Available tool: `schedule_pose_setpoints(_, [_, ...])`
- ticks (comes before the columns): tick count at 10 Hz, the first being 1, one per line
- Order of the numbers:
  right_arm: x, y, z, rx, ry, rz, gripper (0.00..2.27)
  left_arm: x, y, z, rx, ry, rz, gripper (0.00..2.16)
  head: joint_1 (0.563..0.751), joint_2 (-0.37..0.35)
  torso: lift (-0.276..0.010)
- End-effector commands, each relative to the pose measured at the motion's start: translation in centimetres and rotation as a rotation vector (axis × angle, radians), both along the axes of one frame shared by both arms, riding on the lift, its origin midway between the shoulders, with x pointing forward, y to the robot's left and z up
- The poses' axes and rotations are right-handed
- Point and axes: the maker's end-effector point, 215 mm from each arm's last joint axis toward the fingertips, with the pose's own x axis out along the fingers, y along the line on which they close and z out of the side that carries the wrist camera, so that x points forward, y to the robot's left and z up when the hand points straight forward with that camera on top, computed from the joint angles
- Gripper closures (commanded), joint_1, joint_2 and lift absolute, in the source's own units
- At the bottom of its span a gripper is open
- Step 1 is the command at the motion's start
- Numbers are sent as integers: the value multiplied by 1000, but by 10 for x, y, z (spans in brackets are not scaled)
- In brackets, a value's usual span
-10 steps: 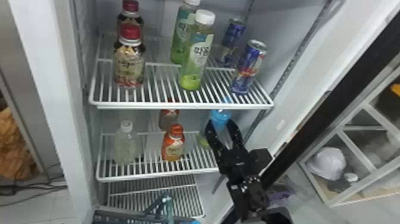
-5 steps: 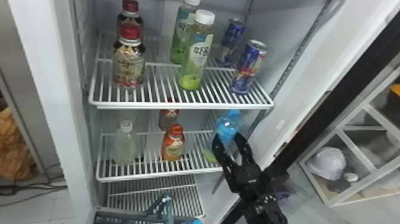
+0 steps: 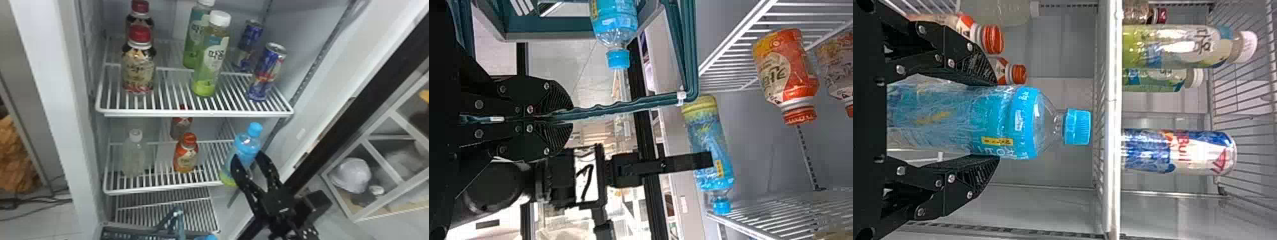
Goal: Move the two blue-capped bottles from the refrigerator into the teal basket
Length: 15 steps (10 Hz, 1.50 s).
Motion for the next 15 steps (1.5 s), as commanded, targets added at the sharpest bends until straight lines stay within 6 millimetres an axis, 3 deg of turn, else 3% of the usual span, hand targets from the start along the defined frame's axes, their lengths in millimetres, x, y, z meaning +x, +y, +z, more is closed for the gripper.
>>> schedule_pose_setpoints(1, [-19, 3, 5, 7, 34, 11, 605, -1, 0, 0, -1, 2, 0, 1108, 695, -350, -136])
schedule_pose_setpoints(7, [-69, 32, 19, -29, 166, 151, 607, -3, 2, -3, 3, 11, 4, 1108, 695, -350, -136])
schedule_pose_setpoints(13, [-107, 70, 8, 5, 345, 322, 605, -5, 4, -6, 7, 18, 8, 1108, 695, -350, -136])
schedule_pose_setpoints(15, [-130, 82, -1, 11, 447, 369, 605, -5, 5, -7, 10, 20, 11, 1108, 695, -350, -136])
